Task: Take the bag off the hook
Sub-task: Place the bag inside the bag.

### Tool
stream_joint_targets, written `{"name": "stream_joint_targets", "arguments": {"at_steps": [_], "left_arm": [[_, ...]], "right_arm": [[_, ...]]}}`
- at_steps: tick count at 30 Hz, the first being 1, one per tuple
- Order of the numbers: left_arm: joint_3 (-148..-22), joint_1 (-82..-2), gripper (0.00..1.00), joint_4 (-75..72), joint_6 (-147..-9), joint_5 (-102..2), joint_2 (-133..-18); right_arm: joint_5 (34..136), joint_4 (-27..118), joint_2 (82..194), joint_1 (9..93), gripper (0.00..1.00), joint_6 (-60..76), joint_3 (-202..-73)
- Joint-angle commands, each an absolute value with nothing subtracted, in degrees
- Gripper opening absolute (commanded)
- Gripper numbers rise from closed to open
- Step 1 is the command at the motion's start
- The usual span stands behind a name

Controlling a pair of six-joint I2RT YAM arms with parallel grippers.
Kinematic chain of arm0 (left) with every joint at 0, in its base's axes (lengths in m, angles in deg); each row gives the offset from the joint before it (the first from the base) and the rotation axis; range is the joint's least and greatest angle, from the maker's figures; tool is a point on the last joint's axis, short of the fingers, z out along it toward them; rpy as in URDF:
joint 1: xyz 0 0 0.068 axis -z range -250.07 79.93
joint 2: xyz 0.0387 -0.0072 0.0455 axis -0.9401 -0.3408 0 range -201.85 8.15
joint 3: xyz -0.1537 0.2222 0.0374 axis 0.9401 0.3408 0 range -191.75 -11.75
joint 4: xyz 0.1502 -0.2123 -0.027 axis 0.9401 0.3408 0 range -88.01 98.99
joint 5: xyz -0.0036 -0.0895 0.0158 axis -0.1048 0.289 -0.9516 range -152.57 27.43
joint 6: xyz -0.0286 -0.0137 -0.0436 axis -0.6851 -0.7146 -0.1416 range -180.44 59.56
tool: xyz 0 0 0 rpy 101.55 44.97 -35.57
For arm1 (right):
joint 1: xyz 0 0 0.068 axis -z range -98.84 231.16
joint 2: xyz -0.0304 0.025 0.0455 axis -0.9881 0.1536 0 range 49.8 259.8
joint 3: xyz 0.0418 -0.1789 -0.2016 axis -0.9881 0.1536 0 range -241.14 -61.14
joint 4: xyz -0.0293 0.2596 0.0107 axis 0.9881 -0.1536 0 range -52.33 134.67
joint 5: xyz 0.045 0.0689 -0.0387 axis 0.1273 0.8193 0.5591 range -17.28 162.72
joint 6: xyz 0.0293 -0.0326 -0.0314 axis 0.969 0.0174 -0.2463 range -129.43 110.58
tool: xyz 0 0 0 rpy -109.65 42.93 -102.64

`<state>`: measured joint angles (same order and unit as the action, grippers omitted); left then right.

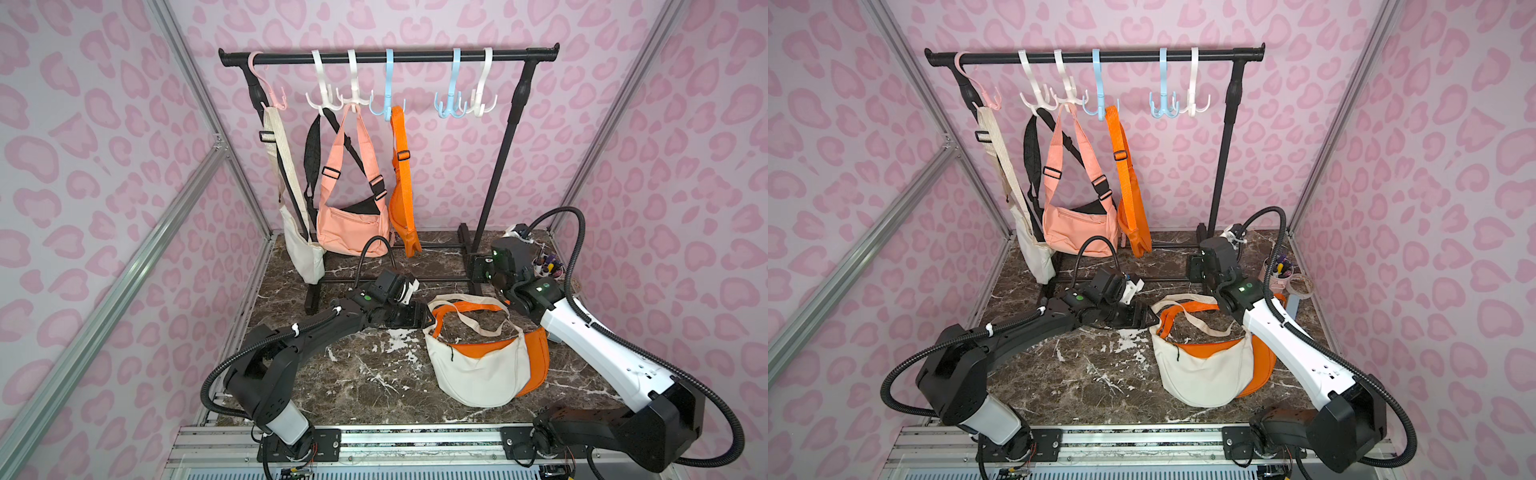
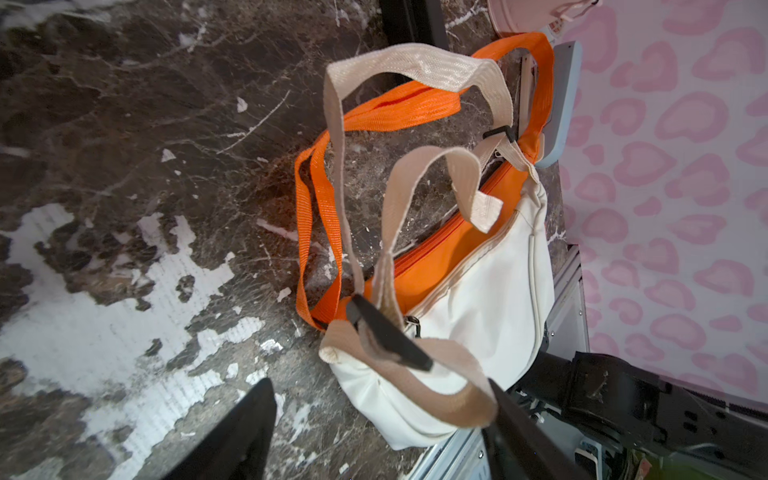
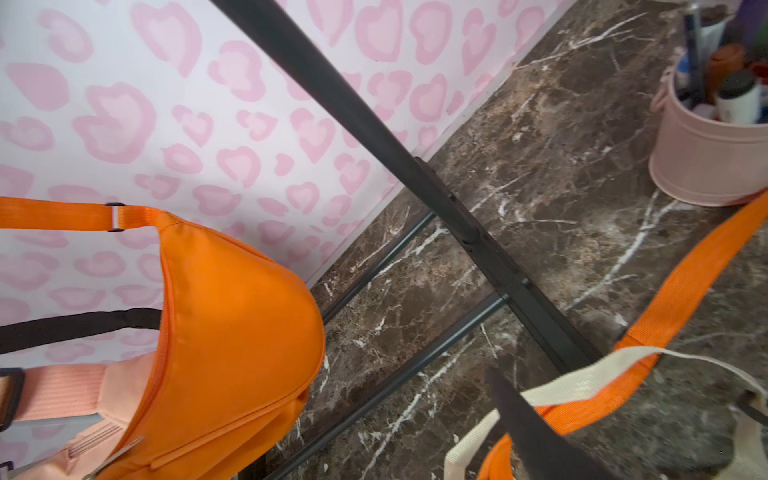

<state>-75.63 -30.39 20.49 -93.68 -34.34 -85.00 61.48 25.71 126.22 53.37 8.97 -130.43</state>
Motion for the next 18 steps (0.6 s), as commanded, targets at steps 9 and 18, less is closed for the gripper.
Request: {"name": "stream_joint_targets", "arguments": {"at_steps": [9,18], "left_arm": [[-74.16,-31.1,0.55,6.89,-99.93,-16.84,-87.72],[-76.21,-31.2,0.04,7.29,-100.9,-16.12,-90.18]], "right_arm": [[61.38,29.29,128.64,51.19,0.71,9.07,-131.74],[61.56,28.59,128.78,50.18,0.71,8.77,-131.36]]}}
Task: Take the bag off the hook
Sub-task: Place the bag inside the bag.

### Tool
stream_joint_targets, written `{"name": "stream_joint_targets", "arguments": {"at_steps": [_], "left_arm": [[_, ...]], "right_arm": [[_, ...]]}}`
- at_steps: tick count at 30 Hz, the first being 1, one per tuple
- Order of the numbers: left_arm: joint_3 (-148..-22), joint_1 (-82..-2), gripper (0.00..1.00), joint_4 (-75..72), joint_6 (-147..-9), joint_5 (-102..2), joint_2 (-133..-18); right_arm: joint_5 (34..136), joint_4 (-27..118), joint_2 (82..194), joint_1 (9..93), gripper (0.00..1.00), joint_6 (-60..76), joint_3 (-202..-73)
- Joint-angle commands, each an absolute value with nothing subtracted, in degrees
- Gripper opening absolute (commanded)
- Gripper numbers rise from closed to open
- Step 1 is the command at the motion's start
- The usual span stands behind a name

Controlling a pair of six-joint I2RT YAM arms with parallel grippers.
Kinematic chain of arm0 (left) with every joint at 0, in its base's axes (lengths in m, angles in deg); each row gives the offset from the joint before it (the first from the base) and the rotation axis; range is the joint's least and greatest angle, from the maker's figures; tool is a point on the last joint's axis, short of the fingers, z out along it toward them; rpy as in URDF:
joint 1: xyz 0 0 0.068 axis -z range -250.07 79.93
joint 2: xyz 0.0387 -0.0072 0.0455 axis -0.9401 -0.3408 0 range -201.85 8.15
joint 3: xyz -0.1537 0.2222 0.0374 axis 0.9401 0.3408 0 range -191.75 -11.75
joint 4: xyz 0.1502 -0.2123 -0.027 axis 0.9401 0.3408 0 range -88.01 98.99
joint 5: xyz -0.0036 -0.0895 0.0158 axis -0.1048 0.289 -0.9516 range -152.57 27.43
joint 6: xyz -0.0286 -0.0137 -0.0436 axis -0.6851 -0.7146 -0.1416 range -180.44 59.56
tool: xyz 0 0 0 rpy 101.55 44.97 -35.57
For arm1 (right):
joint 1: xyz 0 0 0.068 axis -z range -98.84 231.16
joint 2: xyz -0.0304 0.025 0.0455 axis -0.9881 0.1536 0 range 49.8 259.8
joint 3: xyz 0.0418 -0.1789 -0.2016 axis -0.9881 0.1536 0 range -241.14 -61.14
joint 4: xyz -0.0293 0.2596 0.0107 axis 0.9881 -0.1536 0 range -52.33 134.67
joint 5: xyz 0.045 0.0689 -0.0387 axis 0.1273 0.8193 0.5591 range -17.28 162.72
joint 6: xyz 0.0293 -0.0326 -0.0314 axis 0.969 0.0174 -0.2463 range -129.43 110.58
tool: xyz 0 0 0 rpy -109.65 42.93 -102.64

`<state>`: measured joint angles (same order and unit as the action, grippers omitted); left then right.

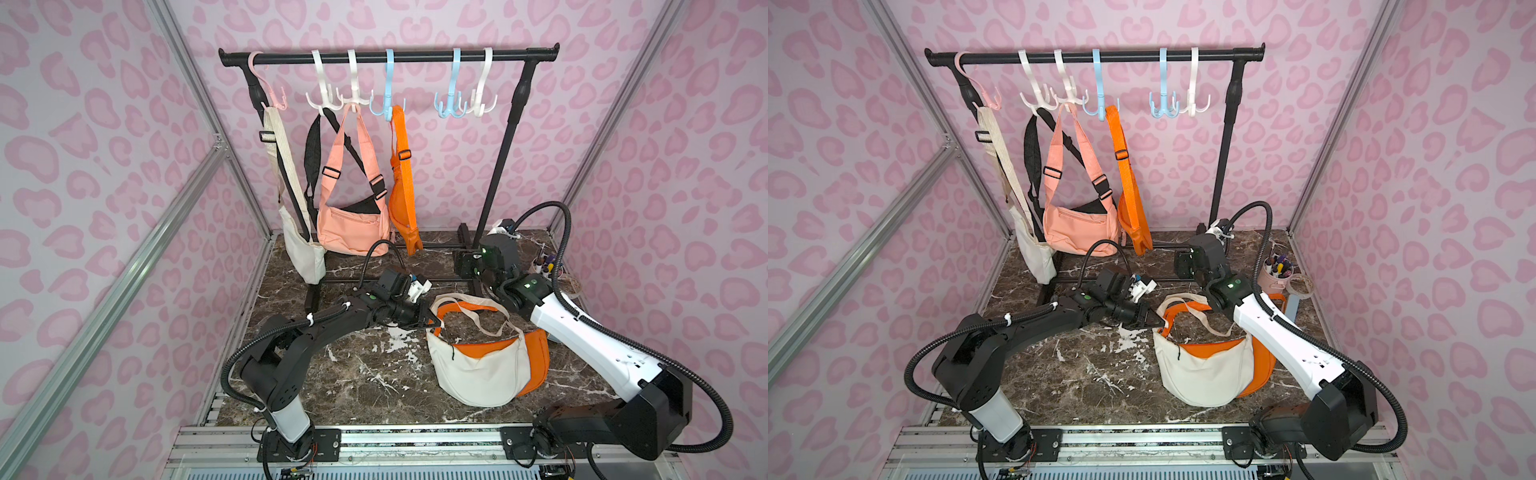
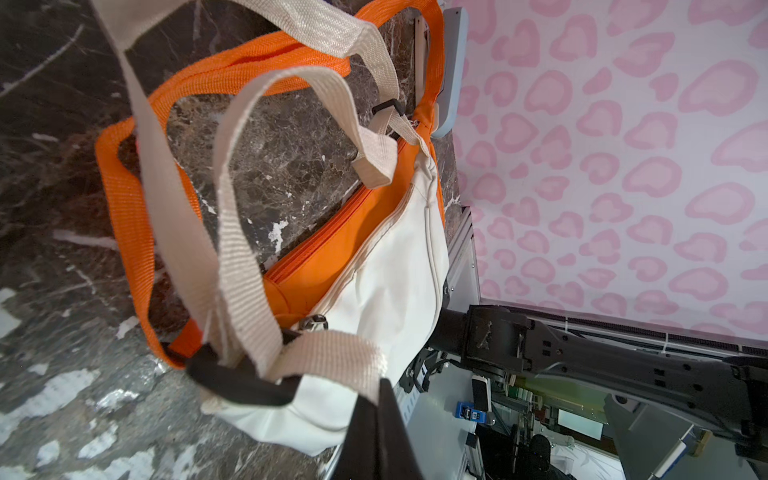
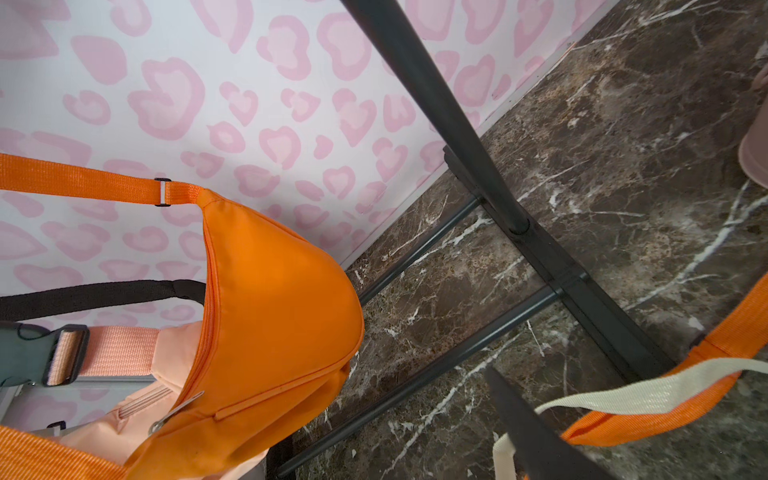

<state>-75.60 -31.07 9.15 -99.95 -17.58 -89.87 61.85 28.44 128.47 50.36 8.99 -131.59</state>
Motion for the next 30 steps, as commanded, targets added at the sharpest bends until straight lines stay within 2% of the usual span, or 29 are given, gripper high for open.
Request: {"name": "stream_joint_targets", "arguments": {"at_steps": [1,2,4,5,7,11,13,17,22,30], "left_arm": [[-76.02,-31.15,0.04,6.86,-101.2,-16.08,-90.2],[-75.78,-31.21,0.13,6.05,-101.34,-15.76,-90.29],[-75.28,-31.15,0.53,5.4,-101.98,-15.75,-90.15],[-74.85,-31.14,0.64,4.95,-102.17,-16.04,-89.79],[-74.01,-31.2,0.72,4.44,-102.1,-16.13,-88.49],[-73.4,-31.31,0.74,6.51,-101.3,-15.82,-87.48],[-72.3,-31.5,0.73,6.23,-101.92,-15.3,-87.56],[-71.29,-31.56,0.72,7.98,-99.66,-15.5,-88.37],[-71.73,-32.0,0.71,11.09,-96.75,-16.69,-89.27],[-72.35,-33.38,0.71,12.17,-95.52,-16.94,-87.6]], "right_arm": [[61.56,28.67,128.81,50.26,0.71,8.76,-131.38],[61.6,28.75,128.9,50.18,0.7,8.78,-131.34],[62.03,28.7,129.2,50.16,0.7,8.94,-131.36],[62.59,28.52,129.34,50.15,0.7,9.1,-131.41],[65.5,28.58,129.74,50.19,0.69,9.16,-130.95],[72.94,27.38,130.86,50.2,0.58,11.57,-129.09],[76.64,25.98,131.49,50.13,0.49,13.84,-127.3],[83.94,28.77,133.72,49.17,0.43,16.32,-121.59],[86.54,30.68,141.74,48.96,0.34,16.59,-119.14],[86.48,36.26,152.84,52.48,0.32,17.26,-116.38]]}}
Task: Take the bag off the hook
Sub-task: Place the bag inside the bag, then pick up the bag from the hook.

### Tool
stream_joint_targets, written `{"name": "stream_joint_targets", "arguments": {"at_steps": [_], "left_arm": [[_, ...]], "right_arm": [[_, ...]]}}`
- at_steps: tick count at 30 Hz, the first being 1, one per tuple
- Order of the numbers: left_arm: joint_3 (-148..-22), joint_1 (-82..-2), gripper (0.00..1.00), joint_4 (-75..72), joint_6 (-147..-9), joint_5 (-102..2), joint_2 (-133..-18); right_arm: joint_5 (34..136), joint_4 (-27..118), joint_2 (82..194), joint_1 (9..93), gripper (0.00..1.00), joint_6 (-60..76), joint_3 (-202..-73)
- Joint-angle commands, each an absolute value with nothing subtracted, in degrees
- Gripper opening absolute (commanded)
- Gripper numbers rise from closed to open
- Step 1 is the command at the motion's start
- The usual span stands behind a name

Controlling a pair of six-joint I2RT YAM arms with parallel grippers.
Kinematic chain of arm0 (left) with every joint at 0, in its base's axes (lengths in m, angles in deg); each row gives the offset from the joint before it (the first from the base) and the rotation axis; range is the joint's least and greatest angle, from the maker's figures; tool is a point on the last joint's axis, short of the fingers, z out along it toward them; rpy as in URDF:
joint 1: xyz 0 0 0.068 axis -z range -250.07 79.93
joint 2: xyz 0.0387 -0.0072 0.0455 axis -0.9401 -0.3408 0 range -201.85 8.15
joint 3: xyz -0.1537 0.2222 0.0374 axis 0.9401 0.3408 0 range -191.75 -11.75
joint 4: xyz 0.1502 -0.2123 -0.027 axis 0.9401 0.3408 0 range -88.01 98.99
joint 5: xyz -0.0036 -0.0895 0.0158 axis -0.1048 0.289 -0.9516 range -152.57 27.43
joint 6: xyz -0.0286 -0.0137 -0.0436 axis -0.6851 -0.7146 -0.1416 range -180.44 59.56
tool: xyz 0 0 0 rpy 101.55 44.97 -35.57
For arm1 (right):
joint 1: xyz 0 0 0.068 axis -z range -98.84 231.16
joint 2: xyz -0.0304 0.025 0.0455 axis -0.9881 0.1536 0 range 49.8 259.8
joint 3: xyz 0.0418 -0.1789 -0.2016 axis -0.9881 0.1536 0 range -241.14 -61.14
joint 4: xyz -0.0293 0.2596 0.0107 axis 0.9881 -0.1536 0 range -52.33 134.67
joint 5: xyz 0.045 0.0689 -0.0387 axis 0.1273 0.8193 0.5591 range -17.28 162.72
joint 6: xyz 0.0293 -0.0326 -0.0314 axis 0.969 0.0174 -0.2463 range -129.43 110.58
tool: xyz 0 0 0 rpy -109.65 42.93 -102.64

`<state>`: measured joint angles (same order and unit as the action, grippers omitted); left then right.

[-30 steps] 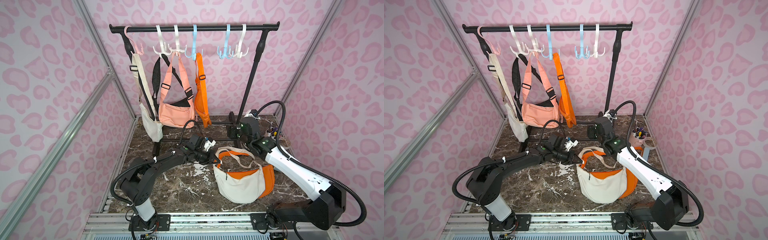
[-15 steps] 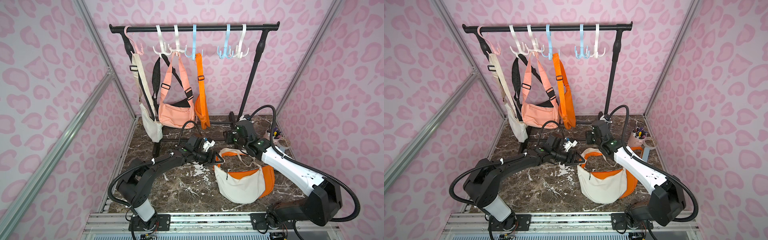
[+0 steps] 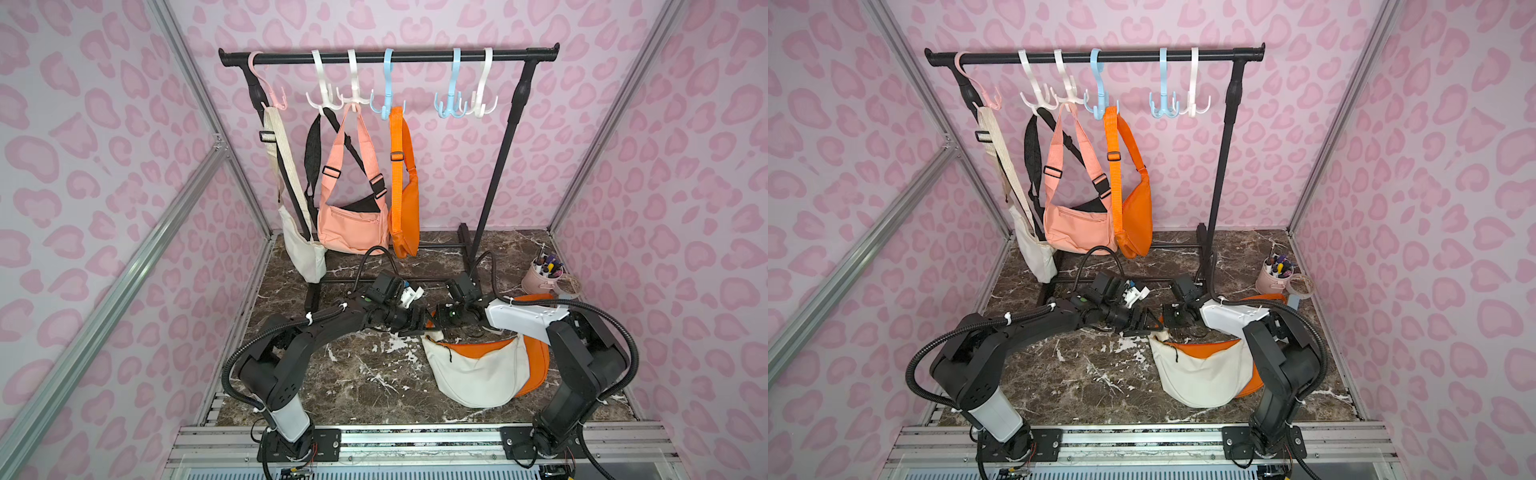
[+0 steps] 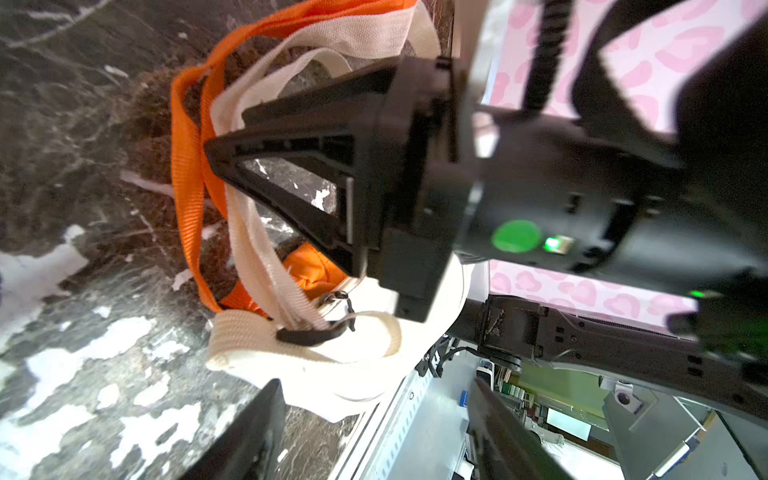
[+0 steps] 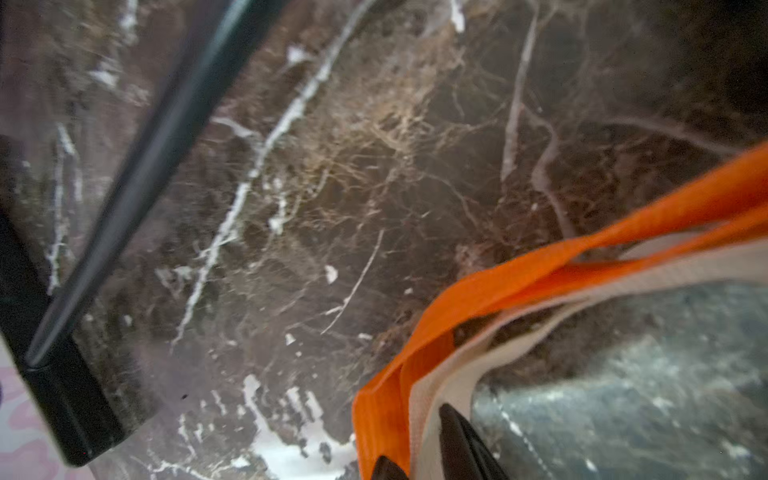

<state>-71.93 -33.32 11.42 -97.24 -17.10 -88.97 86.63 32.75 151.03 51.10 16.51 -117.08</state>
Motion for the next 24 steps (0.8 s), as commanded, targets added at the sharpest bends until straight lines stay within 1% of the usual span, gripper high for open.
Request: {"name": "stream_joint_targets", "arguments": {"at_steps": [1,6,9,12,15,20,24], "left_arm": [[-72.18,-33.36,0.71,12.42,-95.36,-16.7,-86.98],[-70.9,-33.42,0.71,13.83,-94.78,-16.41,-82.25],[-72.06,-34.09,0.71,16.88,-94.17,-19.51,-79.43],[-74.89,-34.75,0.7,19.88,-92.37,-27.09,-76.38],[-79.65,-34.75,0.7,23.21,-87.92,-35.0,-74.12],[-86.84,-34.83,0.69,22.85,-83.13,-45.35,-71.72],[-92.55,-34.83,0.69,22.8,-80.34,-54.35,-70.81]], "right_arm": [[86.91,36.49,153.6,53.42,0.32,17.34,-116.25],[86.47,35.56,153.55,55.23,0.33,16.03,-116.04],[86.75,33.9,150.55,54.96,0.38,15.35,-117.25],[85.3,32.9,145.31,53.9,0.5,15.71,-119.12],[82.81,30.65,141.42,52.53,0.58,14.69,-122.9],[79.15,29.45,138.52,51.35,0.63,11.66,-130.1],[76.44,34.37,140.34,51.3,0.65,9.27,-136.5]]}}
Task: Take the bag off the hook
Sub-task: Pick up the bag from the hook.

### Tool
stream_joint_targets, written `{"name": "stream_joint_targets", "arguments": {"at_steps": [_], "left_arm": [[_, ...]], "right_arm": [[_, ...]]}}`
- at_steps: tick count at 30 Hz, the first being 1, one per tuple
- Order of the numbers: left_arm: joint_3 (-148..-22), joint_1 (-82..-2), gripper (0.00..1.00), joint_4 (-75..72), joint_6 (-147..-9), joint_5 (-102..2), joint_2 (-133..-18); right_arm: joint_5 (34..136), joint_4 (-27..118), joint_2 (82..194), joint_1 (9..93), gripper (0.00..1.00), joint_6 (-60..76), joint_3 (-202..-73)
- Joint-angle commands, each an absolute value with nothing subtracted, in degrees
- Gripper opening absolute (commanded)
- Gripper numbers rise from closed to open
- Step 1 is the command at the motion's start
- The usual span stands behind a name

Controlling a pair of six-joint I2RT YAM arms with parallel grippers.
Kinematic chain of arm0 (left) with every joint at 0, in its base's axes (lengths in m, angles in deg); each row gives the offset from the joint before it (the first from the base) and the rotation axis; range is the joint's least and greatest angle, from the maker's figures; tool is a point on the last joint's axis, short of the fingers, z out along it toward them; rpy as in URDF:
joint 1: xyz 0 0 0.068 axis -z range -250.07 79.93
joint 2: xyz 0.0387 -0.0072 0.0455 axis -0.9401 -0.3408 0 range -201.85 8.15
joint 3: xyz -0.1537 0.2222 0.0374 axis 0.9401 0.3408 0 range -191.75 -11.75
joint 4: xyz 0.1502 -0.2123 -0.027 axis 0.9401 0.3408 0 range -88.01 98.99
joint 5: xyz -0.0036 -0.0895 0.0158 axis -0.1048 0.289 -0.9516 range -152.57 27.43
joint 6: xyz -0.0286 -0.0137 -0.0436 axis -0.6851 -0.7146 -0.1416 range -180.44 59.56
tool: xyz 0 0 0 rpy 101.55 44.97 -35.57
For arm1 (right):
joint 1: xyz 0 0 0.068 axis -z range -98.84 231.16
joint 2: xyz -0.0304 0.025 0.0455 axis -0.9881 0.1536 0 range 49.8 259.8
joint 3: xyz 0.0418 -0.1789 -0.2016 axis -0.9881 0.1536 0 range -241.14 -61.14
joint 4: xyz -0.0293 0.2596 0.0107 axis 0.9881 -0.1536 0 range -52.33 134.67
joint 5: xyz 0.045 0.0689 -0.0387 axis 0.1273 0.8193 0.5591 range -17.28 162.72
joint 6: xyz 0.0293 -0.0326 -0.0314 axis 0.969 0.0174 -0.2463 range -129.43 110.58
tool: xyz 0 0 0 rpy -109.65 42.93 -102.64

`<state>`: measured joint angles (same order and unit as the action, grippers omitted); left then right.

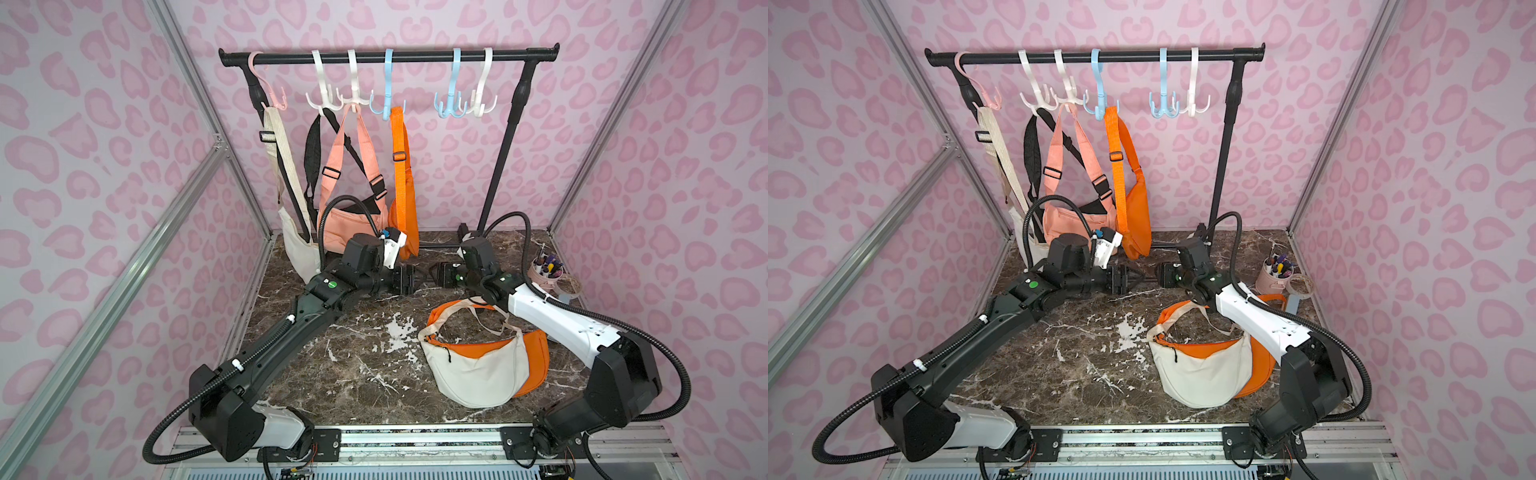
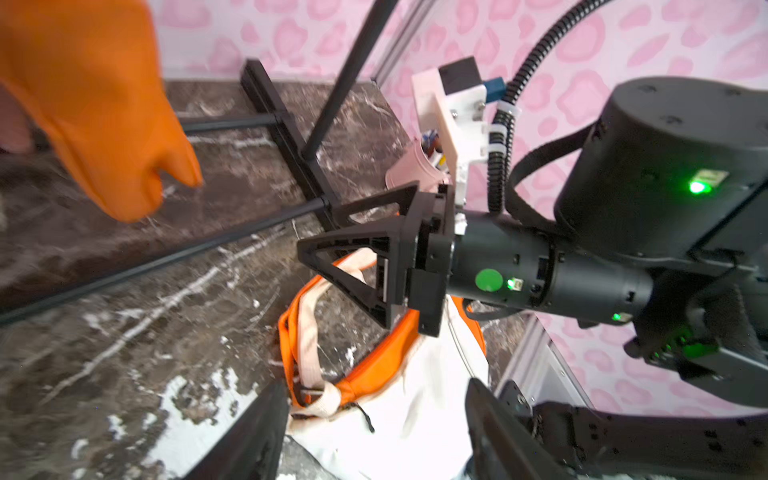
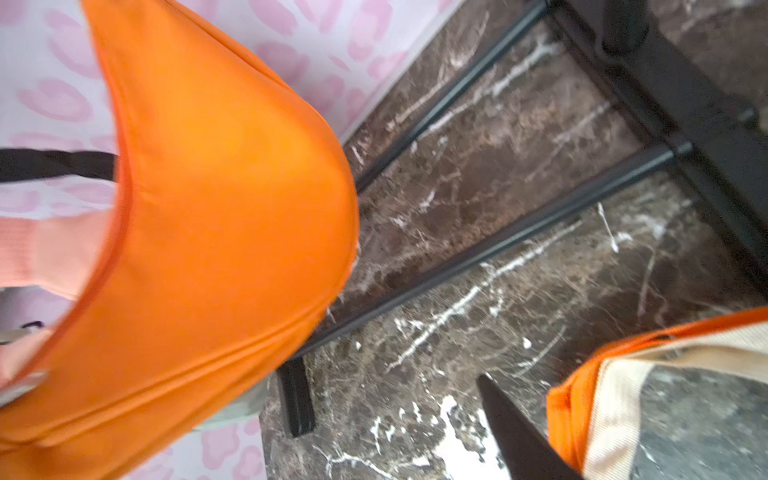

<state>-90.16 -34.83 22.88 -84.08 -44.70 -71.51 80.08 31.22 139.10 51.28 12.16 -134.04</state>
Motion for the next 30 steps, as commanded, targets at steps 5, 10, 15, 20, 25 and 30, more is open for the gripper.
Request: {"name": "stream_joint_targets", "arguments": {"at_steps": [5,10,15,20,25,30], "left_arm": [[-94.95,-34.83,0.69,22.36,-77.63,-65.32,-69.66],[-96.76,-35.03,0.72,21.99,-75.3,-71.04,-70.06],[-98.06,-36.37,0.75,19.05,-74.51,-69.98,-71.59],[-97.88,-38.32,0.75,14.59,-73.83,-64.72,-73.26],[-103.7,-39.11,0.75,14.85,-72.27,-59.78,-77.55],[-108.3,-39.13,0.76,15.4,-72.49,-57.69,-80.48]], "right_arm": [[75.62,37.8,146.97,51.45,0.65,6.25,-149.01],[77.77,40.82,153.44,52.24,0.65,5.69,-158.3],[81.94,41.88,160.22,53.46,0.65,4.41,-167.82],[85.53,43.24,165.63,53.83,0.65,1.16,-174.57],[84.26,46.38,171.22,55.09,0.67,-0.81,-180.44],[84.73,47.95,179.89,57.06,0.67,1.96,-192.32]]}}
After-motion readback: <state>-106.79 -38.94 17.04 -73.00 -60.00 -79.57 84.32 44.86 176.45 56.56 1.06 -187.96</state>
